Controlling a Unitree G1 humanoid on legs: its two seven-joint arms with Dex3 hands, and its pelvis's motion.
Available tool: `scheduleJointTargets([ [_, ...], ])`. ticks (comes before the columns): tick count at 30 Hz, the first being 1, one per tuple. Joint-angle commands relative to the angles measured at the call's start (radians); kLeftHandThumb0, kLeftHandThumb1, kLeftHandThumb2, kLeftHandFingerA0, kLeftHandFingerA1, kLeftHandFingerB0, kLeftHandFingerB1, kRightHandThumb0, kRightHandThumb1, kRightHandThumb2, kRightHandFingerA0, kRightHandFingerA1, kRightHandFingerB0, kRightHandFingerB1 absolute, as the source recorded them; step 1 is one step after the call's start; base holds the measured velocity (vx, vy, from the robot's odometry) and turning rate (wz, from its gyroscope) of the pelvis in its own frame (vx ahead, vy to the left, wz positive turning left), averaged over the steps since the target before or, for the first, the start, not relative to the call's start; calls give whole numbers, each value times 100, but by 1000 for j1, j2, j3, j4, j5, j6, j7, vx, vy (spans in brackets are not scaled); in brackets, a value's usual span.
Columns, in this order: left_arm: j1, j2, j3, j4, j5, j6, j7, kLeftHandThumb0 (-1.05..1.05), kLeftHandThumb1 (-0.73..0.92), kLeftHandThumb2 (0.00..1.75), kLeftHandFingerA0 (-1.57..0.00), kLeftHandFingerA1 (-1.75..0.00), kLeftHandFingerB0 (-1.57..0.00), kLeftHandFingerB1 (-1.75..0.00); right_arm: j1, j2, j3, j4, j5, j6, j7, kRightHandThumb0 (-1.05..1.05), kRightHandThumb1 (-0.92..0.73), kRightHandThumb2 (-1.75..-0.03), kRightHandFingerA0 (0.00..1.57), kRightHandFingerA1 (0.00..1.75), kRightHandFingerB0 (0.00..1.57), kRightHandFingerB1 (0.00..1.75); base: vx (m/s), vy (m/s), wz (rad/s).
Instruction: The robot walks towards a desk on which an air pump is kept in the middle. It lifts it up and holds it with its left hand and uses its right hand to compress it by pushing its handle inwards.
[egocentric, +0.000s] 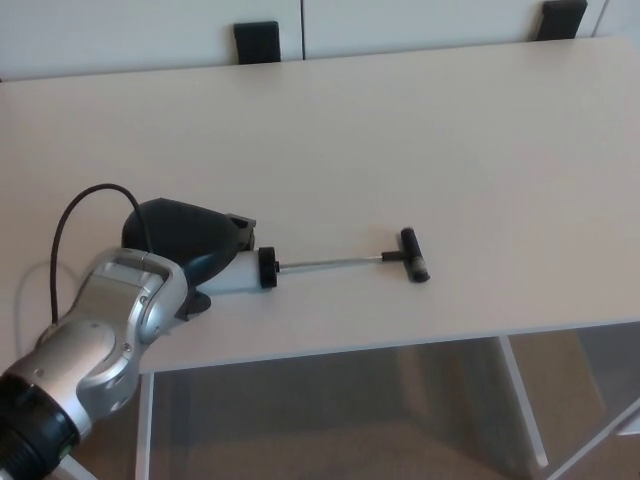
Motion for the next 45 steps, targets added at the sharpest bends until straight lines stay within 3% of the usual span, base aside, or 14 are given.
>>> scheduleJointTargets([
  [1,65,19,40,63,-66,-124,1,-11,66,55,-45,-143,-45,-101,448,185,37,-971,114,-444,3,-42,-69,-61,80,46,65,43,0,0,0],
  [9,73,22,58,44,-80,-124,13,-18,71,51,-46,-142,-41,-111,268,191,-24,-1323,13,-375,-92,-60,-83,-65,11,28,14,27,0,0,0],
  [10,72,25,65,44,-83,-133,23,-18,70,52,-51,-142,-45,-106,167,166,-40,-1323,-39,-335,-110,-33,-59,-111,1,51,0,48,0,0,0],
  [14,71,33,79,40,-89,-166,59,-11,73,55,-44,-152,-44,-110,-39,113,-59,-1294,-144,-252,-137,-33,-59,-111,0,50,0,48,0,0,0],
  [15,70,36,86,37,-92,-185,80,-17,72,50,-54,-147,-46,-111,-96,91,-66,-1279,-200,-215,-142,-61,-87,-66,19,30,15,26,0,0,0],
  [17,69,38,90,35,-94,-197,94,-17,72,50,-54,-147,-46,-111,-134,77,-71,-1270,-241,-188,-145,-61,-87,-66,19,30,15,26,0,0,0],
  [18,65,42,102,34,-103,-219,112,-8,76,52,-49,-153,-43,-115,-211,43,-71,-1234,-303,-134,-147,-33,-60,-112,0,49,0,49,0,0,0],
  [24,77,49,120,22,-98,-236,150,-10,78,48,-56,-161,-41,-124,-440,3,9,-968,-413,-89,-178,-33,-60,-113,0,49,0,48,0,0,0],
  [25,77,53,124,23,-98,-250,159,-9,73,57,-75,-154,-54,-123,-471,-2,30,-892,-402,-79,-172,-74,-71,-103,9,43,0,33,0,0,0],
  [26,76,55,128,26,-101,-265,167,-15,71,60,-78,-152,-54,-121,-496,-10,45,-819,-404,-72,-170,-34,-58,-113,0,48,0,49,0,0,0],
  [28,74,56,132,29,-102,-276,172,-15,71,60,-78,-152,-54,-121,-514,-15,54,-769,-407,-68,-170,-34,-58,-113,0,48,0,49,0,0,0],
  [37,62,41,203,-3,-133,-286,157,2,83,48,-58,-173,-42,-143,-608,-21,168,-475,-288,165,-49,-77,-74,-106,13,45,0,30,0,0,0],
  [38,54,41,210,-6,-133,-286,151,-5,70,58,-88,-161,-53,-132,-629,-19,179,-427,-277,196,-40,-73,-72,-106,6,42,0,32,0,0,0],
  [45,24,34,246,-5,-118,-292,138,-6,68,58,-89,-161,-52,-131,-711,1,182,-172,-138,267,41,-77,-76,-106,6,33,6,25,0,0,0],
])
